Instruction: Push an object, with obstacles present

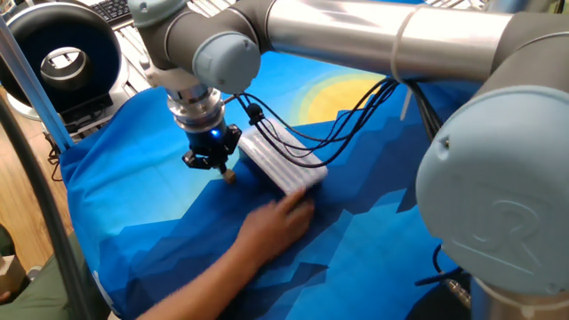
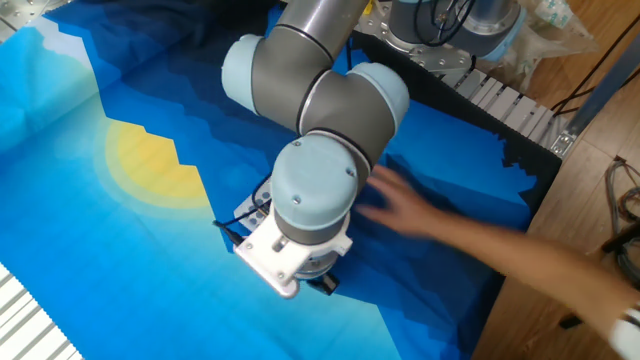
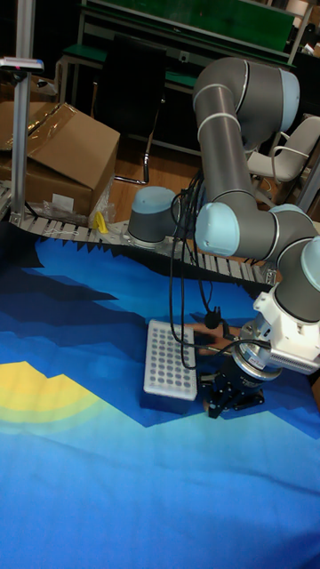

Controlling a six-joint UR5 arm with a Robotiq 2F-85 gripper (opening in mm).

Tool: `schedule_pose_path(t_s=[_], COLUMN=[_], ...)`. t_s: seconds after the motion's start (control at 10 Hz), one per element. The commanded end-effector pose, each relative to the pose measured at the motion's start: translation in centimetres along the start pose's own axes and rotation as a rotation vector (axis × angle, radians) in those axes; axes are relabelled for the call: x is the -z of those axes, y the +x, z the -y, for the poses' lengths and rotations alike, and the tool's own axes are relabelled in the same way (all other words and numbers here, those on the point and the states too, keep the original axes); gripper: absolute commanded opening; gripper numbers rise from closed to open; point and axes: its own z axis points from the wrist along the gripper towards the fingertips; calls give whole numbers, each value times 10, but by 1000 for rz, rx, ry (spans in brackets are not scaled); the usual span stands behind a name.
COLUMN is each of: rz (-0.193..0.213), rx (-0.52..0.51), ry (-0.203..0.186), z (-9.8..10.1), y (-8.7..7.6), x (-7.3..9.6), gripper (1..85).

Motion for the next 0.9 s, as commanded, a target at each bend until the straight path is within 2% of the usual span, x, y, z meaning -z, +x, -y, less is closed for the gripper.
schedule_pose_path(t_s=[0.0, 0.2, 0.4, 0.7, 0.8], rz=[-13, -20, -24, -11, -11], rx=[20, 41, 69, 38, 24], ry=[-5, -17, -11, -80, -88], z=[3, 10, 29, 26, 28], y=[-5, -22, -44, -60, -62], x=[6, 16, 27, 43, 51], gripper=[10, 10, 10, 10, 10])
